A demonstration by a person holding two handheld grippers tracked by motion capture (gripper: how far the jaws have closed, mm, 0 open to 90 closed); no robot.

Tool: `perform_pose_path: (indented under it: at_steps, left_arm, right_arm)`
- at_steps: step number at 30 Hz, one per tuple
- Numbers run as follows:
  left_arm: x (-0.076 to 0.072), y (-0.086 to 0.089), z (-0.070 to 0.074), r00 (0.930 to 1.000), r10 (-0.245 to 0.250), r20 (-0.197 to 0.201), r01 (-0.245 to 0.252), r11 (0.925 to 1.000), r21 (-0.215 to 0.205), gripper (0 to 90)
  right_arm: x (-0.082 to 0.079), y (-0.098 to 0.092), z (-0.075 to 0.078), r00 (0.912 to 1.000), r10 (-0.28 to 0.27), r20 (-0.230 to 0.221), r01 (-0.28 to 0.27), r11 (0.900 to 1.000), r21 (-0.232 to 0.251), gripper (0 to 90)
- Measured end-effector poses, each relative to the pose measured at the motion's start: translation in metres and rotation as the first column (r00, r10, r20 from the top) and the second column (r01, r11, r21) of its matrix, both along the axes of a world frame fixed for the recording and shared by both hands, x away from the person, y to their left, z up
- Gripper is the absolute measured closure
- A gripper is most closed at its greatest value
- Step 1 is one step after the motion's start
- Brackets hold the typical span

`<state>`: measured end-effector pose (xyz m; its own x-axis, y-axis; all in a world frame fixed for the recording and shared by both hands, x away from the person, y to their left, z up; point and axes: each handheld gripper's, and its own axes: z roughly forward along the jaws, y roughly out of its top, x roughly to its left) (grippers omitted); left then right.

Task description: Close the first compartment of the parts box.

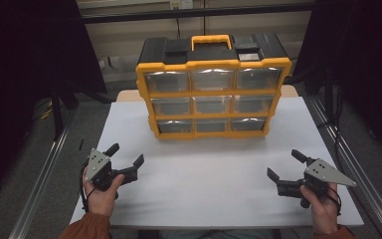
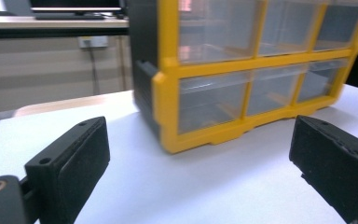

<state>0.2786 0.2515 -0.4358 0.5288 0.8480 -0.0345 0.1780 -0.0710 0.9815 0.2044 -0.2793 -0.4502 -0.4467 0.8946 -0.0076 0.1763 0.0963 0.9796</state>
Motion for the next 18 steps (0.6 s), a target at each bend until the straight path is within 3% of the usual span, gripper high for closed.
perform_pose_path:
  at_steps: [6, 8, 11, 15, 18]
  left_arm:
    - [-0.01, 0.013, -0.004, 0.999, 0.032, -0.03, -0.032, 0.9995, 0.001, 4.9]
    - [-0.015, 0.015, -0.003, 0.999, 0.042, -0.017, -0.042, 0.999, -0.012, 4.9]
    - [-0.018, 0.018, -0.005, 0.998, 0.061, -0.015, -0.061, 0.9981, 0.002, 4.9]
    - [-0.017, 0.018, -0.006, 0.995, 0.096, -0.029, -0.095, 0.9954, 0.008, 4.6]
    - [-0.014, 0.017, -0.007, 0.9954, 0.08, -0.052, -0.081, 0.9966, -0.015, 4.4]
  right_arm:
    - [0.0, -0.001, 0.0, 1.0, -0.004, -0.001, 0.004, 1.0, -0.003, 0.1]
    - [0.0, -0.001, 0.0, 1.0, -0.007, -0.003, 0.007, 1.0, -0.003, 0.1]
    - [0.0, -0.001, 0.0, 1.0, -0.008, -0.002, 0.008, 1.0, -0.004, 0.1]
    - [0.0, -0.001, -0.001, 1.0, -0.009, -0.003, 0.009, 1.0, -0.002, 0.1]
    - [0.001, -0.001, -0.001, 0.9999, -0.009, -0.007, 0.009, 1.0, -0.005, 0.1]
